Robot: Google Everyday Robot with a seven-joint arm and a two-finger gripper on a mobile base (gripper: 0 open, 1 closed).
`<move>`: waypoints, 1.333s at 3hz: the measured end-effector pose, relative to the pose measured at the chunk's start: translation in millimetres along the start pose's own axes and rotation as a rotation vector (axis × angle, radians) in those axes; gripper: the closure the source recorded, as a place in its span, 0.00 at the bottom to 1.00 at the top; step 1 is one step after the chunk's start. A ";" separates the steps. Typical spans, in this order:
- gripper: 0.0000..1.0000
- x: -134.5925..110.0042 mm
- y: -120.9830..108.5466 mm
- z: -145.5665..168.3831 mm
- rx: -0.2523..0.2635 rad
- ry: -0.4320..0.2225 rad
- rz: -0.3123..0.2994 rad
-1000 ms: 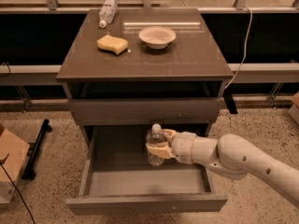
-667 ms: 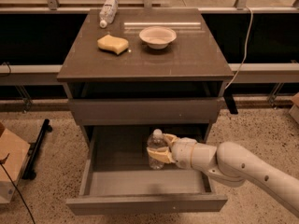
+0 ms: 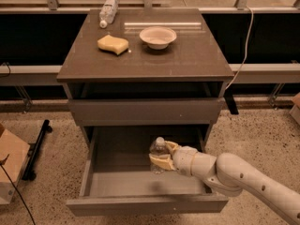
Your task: Place water bottle into middle drawer
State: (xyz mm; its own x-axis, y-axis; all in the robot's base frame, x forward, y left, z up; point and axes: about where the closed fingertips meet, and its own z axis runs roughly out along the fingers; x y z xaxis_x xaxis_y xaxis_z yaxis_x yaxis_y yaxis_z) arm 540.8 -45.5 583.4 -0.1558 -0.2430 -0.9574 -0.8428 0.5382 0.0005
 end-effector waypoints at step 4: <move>0.74 68.7 -8.5 28.0 0.072 -0.030 0.082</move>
Offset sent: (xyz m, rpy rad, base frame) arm 0.0063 -0.0047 -0.0612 0.0458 0.0090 -0.0625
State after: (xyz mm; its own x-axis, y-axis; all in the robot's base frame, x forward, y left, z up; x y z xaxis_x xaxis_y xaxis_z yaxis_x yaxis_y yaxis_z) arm 551.7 -44.2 509.5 -0.2061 -0.1721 -0.9633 -0.7884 0.6123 0.0593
